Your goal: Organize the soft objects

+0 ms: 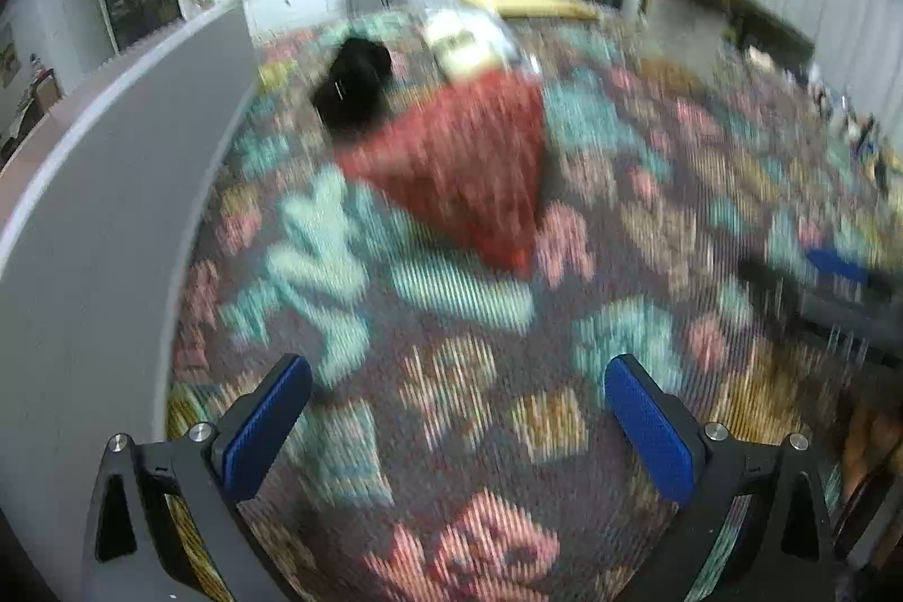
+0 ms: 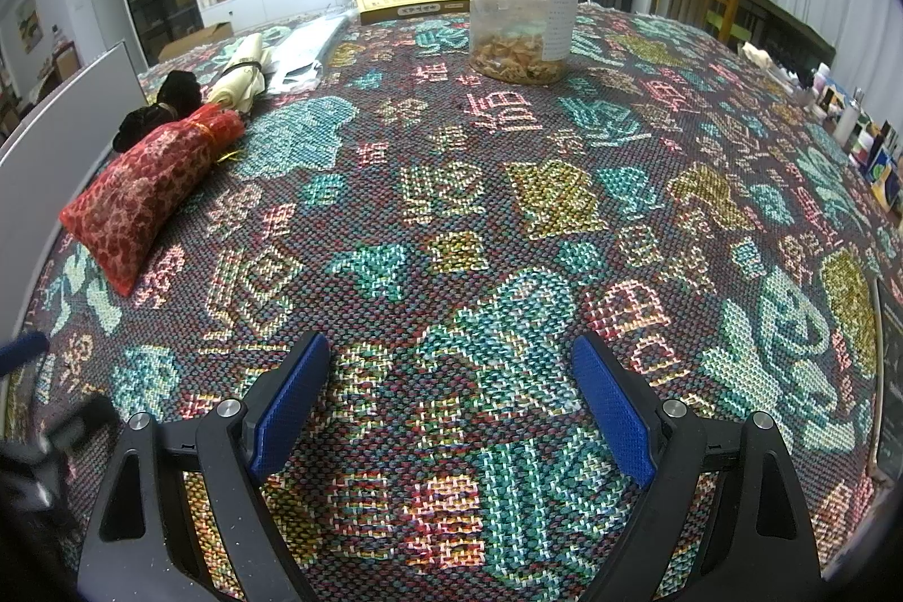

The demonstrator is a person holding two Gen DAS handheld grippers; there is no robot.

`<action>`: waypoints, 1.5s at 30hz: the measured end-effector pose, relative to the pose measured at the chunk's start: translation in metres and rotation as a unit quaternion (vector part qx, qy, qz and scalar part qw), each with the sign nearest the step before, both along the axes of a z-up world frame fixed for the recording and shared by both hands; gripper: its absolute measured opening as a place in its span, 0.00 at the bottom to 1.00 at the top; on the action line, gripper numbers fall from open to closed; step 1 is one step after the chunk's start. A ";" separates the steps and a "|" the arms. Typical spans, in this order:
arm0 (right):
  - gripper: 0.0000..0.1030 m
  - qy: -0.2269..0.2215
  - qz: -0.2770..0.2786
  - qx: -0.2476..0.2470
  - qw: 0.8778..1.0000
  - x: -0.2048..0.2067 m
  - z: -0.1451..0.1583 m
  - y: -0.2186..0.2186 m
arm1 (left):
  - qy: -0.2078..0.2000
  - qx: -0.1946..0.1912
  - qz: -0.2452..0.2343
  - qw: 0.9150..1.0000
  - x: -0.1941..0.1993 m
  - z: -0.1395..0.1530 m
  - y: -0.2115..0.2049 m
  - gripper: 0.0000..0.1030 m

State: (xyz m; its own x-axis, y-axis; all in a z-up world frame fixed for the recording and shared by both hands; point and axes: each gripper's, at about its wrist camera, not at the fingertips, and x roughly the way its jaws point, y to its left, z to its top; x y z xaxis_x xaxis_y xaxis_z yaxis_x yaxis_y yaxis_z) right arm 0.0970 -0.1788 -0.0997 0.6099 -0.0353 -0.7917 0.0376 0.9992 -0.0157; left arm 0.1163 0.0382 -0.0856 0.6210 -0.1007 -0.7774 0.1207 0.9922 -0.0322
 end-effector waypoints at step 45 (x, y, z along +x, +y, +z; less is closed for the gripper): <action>0.88 -0.001 -0.001 0.002 1.000 -0.001 0.000 0.002 | 0.022 0.012 0.044 0.999 0.047 -0.021 0.021 1.00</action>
State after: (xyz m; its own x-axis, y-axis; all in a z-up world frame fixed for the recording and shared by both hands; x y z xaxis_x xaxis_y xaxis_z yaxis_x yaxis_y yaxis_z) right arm 0.0962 -0.1772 -0.0996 0.6111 -0.0341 -0.7908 0.0396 0.9991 -0.0125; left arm 0.1635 0.0588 -0.1066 0.5911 -0.0289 -0.8061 0.0327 0.9994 -0.0118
